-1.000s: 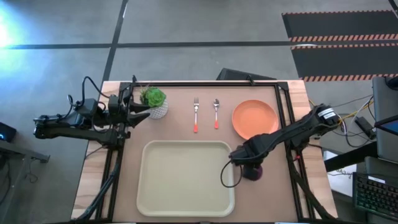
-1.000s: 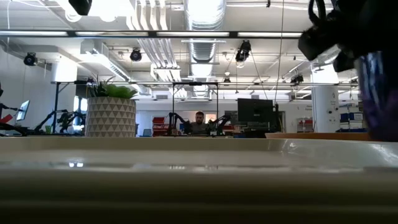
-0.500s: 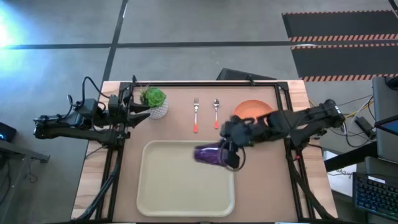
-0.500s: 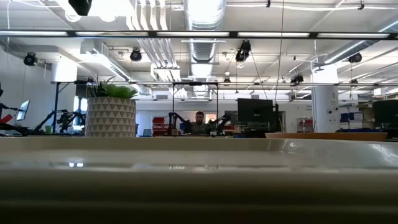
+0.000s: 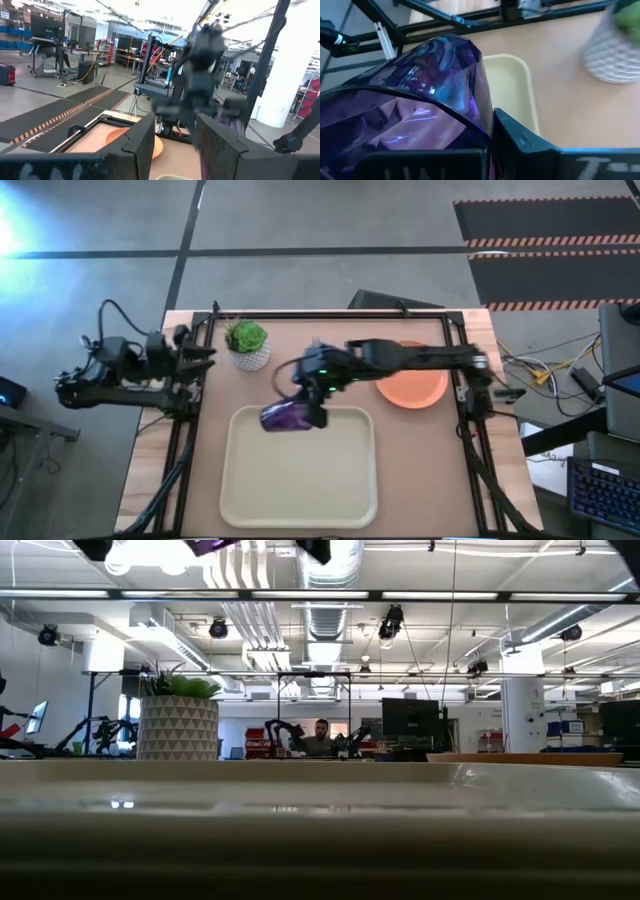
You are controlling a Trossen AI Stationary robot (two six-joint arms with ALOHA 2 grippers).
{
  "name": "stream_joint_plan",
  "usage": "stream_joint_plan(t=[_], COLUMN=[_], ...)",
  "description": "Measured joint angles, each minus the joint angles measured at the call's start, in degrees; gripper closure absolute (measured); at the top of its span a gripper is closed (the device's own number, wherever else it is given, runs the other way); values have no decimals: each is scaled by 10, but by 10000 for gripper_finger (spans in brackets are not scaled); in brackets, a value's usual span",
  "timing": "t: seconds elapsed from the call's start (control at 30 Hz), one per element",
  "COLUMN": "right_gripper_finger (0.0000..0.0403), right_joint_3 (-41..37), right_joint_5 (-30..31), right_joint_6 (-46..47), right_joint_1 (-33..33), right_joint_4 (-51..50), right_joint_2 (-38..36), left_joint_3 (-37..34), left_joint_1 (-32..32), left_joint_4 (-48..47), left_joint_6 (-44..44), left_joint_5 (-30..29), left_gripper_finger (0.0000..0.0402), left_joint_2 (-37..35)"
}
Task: Pick and place plate/cup/fork/spoon on tray
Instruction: Put the violet cup on the gray serving tray
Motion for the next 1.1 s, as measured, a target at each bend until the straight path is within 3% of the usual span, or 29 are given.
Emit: stream_joint_plan(t=[0.2,0.37,0.5,0.73,1.1], right_gripper_finger=[395,395,395,395,395], right_joint_3=[132,107,105,104,13], right_joint_5=[-41,-52,-16,50,64], right_joint_6=[-11,13,14,30,89], right_joint_1=[-12,-19,-20,-20,-16], right_joint_4=[-58,-124,-228,-417,-403], right_joint_2=[127,151,166,150,40], left_joint_3=[9,5,4,4,3], left_joint_1=[0,0,0,0,0], left_joint_4=[-57,-75,-75,-76,-75], left_joint_6=[0,0,0,0,-3], left_joint_5=[0,0,0,0,0], left_gripper_finger=[274,274,274,274,274], left_joint_2=[-43,-54,-50,-43,-42])
